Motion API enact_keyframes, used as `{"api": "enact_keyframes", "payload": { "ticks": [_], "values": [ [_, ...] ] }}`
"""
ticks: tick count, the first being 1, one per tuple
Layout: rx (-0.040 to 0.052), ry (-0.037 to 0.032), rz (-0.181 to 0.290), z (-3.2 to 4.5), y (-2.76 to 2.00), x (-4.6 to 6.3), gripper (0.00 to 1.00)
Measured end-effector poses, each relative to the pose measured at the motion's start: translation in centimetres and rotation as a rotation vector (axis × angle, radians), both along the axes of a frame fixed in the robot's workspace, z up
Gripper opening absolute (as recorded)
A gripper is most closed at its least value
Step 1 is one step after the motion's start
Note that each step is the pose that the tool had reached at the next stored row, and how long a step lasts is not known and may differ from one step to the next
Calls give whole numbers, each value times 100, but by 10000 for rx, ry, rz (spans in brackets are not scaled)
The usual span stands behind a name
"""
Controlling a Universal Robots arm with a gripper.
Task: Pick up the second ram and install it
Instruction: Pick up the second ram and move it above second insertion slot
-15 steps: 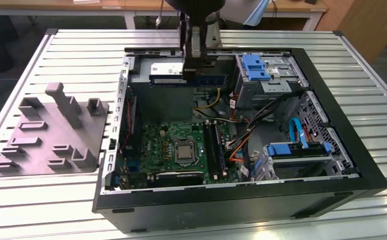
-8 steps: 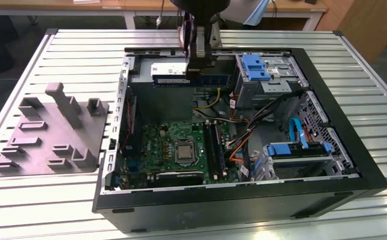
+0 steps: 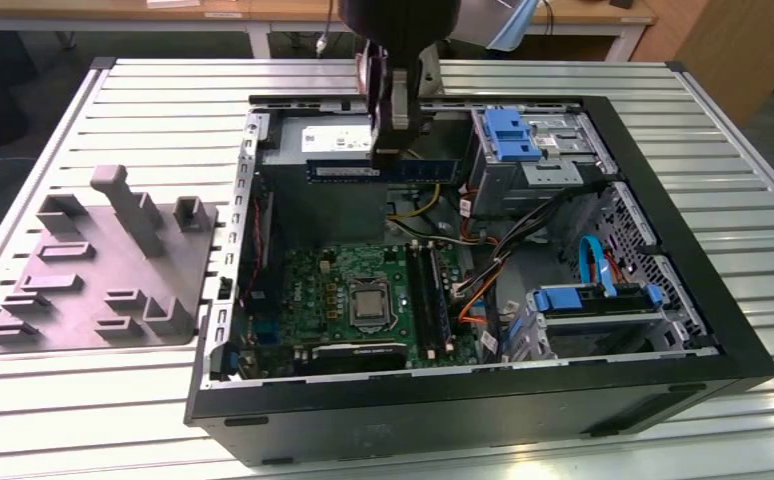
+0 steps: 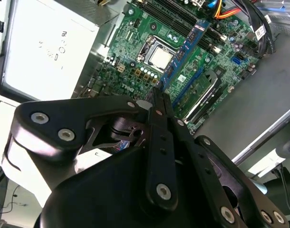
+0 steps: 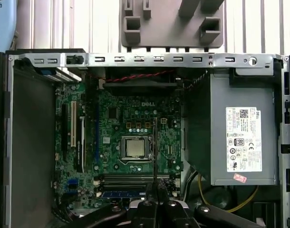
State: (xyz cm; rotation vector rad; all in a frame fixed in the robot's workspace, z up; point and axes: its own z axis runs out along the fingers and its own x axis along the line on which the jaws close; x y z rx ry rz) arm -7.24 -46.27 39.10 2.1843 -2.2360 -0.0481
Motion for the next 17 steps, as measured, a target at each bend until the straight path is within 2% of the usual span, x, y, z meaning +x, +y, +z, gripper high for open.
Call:
{"api": "enact_keyframes", "payload": {
  "ticks": [6, 7, 14, 15, 16, 17],
  "values": [
    [0, 0, 1, -109, -17, 2, 11],
    [-1, 1, 0, -186, -32, 4, 11],
    [0, 5, 0, -292, -47, 9, 11],
    [-1, 14, 1, -296, -49, 23, 11],
    [0, 77, 0, -318, -60, 79, 11],
    [-1, 79, 0, -317, -60, 80, 11]
  ]
}}
